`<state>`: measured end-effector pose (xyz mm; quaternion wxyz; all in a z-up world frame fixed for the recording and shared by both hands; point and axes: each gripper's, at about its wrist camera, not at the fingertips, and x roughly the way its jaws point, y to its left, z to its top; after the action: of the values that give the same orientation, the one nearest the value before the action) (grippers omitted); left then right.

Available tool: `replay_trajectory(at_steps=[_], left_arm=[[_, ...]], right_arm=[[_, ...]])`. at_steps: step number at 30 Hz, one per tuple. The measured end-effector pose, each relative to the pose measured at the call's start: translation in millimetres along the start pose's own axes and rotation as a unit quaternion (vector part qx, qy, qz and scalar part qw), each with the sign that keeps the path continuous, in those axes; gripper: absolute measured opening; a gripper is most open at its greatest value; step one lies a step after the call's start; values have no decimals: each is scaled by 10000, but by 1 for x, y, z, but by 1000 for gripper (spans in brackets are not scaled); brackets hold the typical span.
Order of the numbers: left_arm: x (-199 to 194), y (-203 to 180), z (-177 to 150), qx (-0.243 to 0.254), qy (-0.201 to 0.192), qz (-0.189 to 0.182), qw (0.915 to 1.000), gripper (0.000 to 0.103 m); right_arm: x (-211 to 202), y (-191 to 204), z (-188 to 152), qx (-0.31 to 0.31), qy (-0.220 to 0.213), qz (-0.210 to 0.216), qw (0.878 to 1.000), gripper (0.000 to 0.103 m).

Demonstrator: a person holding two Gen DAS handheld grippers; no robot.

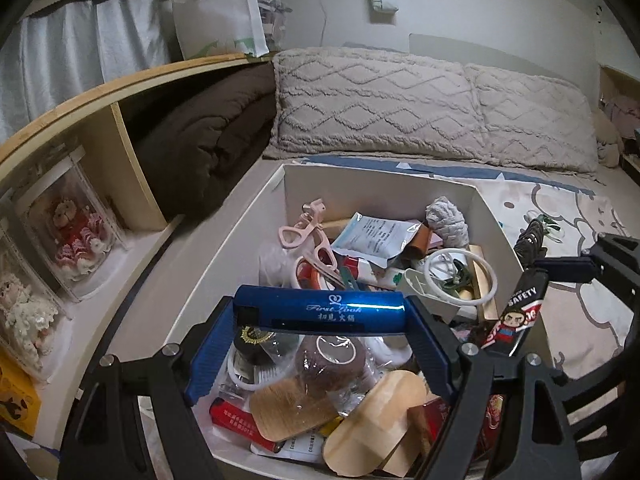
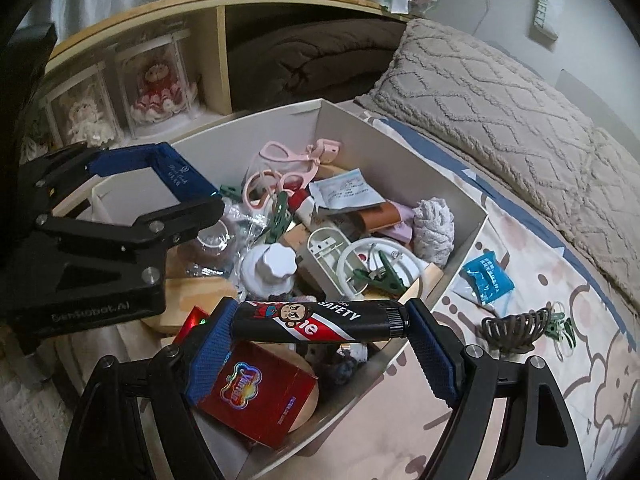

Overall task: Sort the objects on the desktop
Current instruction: 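Lower both lighters into the box and open the left gripper, then open the right gripper to drop the black lighter into the box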

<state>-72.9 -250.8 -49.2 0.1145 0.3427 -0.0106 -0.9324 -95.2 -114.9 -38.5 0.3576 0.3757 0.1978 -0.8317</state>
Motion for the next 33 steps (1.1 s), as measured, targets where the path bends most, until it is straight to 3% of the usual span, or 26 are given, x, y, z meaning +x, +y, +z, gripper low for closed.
replay_trajectory(at_steps=[17, 22, 24, 33], left_arm=[[37, -8, 12, 101, 361, -156, 9992, 82], [42, -9, 14, 49, 340, 33, 9994, 84], [45, -10, 13, 126, 420, 166, 9989, 90], [34, -8, 15, 109, 271, 252, 9993, 95]], right_arm=[[16, -3, 5, 135, 93, 42, 9999, 84], [17, -6, 5, 209, 75, 73, 9997, 84], [16, -8, 5, 226, 75, 70, 9997, 84], [11, -14, 9, 358, 23, 112, 9993, 84]])
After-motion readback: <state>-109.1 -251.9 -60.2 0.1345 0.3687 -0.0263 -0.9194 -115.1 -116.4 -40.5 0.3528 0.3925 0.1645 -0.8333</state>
